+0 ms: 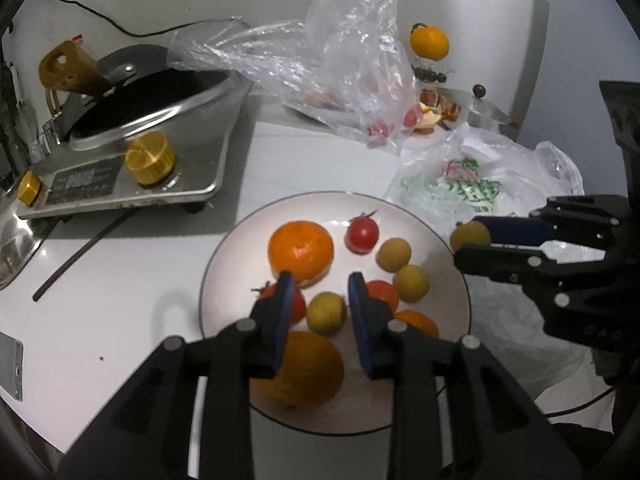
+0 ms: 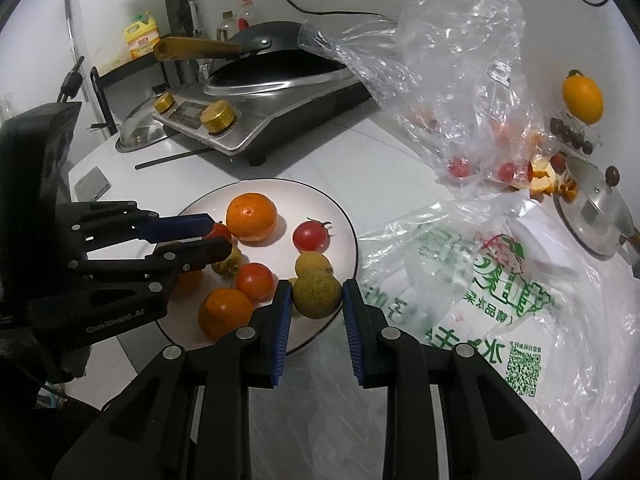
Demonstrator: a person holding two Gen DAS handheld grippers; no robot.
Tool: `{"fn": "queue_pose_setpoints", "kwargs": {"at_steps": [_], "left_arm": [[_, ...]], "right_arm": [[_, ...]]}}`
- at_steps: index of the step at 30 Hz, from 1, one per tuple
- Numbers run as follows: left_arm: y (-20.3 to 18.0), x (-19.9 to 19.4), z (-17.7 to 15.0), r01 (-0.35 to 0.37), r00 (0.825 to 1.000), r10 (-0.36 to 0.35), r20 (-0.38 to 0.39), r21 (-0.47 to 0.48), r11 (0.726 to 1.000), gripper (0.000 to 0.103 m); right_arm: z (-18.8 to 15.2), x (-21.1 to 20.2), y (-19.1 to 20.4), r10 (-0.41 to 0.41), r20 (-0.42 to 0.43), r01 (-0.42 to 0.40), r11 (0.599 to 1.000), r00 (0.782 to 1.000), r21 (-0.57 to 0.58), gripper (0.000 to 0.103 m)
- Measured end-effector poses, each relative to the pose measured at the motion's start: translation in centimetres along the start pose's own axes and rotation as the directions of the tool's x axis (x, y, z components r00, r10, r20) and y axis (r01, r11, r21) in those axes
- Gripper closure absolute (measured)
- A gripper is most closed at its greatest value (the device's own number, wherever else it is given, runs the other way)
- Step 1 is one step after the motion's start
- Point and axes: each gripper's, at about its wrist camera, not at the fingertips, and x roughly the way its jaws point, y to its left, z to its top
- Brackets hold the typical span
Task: Organize fruits
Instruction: 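Lower the yellow fruit onto the white plate and open the right gripper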
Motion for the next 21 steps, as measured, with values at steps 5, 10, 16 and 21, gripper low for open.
{"fn": "queue_pose_setpoints", "kwargs": {"at_steps": [5,10,16,21], "left_arm": [[1.2,-0.9,-0.1,-0.015,1.000,0.016,0.025,-0.011,1.000,0.071],[2.8,-2.1,-0.2,-0.031,0.998,0.033,0.059,-0.041,0.999,0.050],[4.5,-2.6,-0.4,-0.036,0.996,0.041,0.078,-0.075,0.997,0.048],[5.6,-2.5,-0.8,-0.039,0.996,0.046,0.075,-0.091,0.995,0.048]], "right_arm": [[0.8,0.6,0.9,0.006,-0.002,-0.006,1.000,1.000,-0.016,0.076],[1.6,1.7,1.9,0.013,-0.009,-0.014,0.999,1.000,-0.032,0.076],[2.4,3.4,3.0,0.020,-0.028,-0.021,0.999,0.999,-0.045,0.075],[3.0,4.9,3.7,0.021,-0.049,-0.024,0.998,0.999,-0.053,0.075]]}}
